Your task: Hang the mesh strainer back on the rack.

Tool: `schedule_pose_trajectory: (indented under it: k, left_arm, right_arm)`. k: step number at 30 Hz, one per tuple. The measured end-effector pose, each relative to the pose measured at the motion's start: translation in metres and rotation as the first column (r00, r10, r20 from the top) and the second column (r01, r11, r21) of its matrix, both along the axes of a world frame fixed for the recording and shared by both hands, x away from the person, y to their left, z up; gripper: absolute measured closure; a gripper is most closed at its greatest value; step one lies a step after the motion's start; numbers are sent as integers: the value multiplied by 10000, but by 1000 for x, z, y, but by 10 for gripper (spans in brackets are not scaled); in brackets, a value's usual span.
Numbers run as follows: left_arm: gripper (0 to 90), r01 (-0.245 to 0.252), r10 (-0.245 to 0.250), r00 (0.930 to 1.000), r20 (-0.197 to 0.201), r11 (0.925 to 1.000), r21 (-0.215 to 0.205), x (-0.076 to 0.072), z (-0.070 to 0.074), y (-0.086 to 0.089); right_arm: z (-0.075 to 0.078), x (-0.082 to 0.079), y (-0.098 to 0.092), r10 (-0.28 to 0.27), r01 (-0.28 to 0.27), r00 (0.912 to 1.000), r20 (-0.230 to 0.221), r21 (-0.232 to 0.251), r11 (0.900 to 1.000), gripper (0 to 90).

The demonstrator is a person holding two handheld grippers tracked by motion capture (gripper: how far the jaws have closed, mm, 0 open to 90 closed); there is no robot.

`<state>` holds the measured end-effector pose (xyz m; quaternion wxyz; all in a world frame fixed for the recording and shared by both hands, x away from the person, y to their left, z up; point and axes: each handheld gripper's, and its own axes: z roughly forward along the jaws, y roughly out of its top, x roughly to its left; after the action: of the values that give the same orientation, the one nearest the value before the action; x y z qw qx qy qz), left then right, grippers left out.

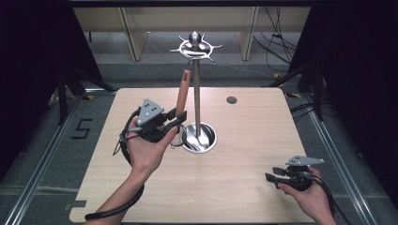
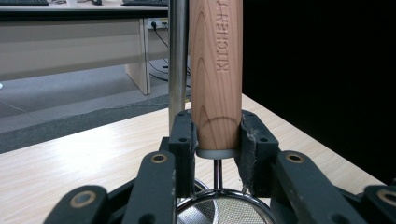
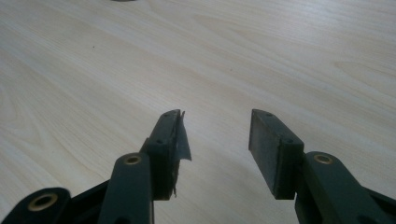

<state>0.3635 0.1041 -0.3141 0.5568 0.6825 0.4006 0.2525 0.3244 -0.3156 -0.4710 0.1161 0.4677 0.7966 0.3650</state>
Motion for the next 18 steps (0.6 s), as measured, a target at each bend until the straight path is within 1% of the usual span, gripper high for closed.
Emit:
schedule_pose_trajectory:
  k: [6,7,8,10,11,12,13,14,15,16,17,18]
  left_arm:
    - [690,-62,64,9999,149,9998,-168,0,3,-1]
    - [690,-59,62,9998,213,9999,-110,0,4,-2]
    - [690,-85,88,9997,244,9999,-106,0,4,-2]
    - [690,-87,89,9995,296,9999,-65,-1,4,-4]
    - [689,-75,77,9996,285,9999,-68,-2,4,-4]
    - [690,-70,71,9995,318,10000,-28,-2,4,-5]
    - [690,-70,71,9994,338,10000,-32,-2,4,-5]
    - [690,-80,83,9993,372,9999,-64,-2,4,-6]
    - [690,-85,87,9991,415,9999,-69,-3,5,-6]
    - [690,-90,93,9990,440,9999,-66,-3,5,-7]
    - [690,-81,84,9989,455,9999,-60,-4,5,-7]
    - [690,-45,46,9987,513,10000,-9,-4,6,-8]
  right_arm:
    - [1,-1,0,-1,1,10000,-94,39,10000,546]
    - [1,-1,1,-57,59,9999,-138,118,9999,546]
    - [0,0,1,-15,15,10000,-47,95,10000,546]
    - [0,-1,2,-57,60,9997,-225,146,9999,546]
    - [0,-1,2,-63,67,9997,-240,157,9999,547]
    - [0,0,1,85,-84,9999,-127,118,9999,546]
    - [0,-1,2,26,-23,9998,-174,177,9998,546]
    - [-1,0,1,68,-67,10000,-62,266,9996,546]
    - [0,0,1,37,-33,9998,-186,202,9998,546]
    - [-1,-1,2,-54,63,9996,-294,301,9995,546]
    - [-1,0,2,12,-8,9999,-140,290,9996,546]
    - [-1,0,1,-14,17,10000,-90,280,9996,546]
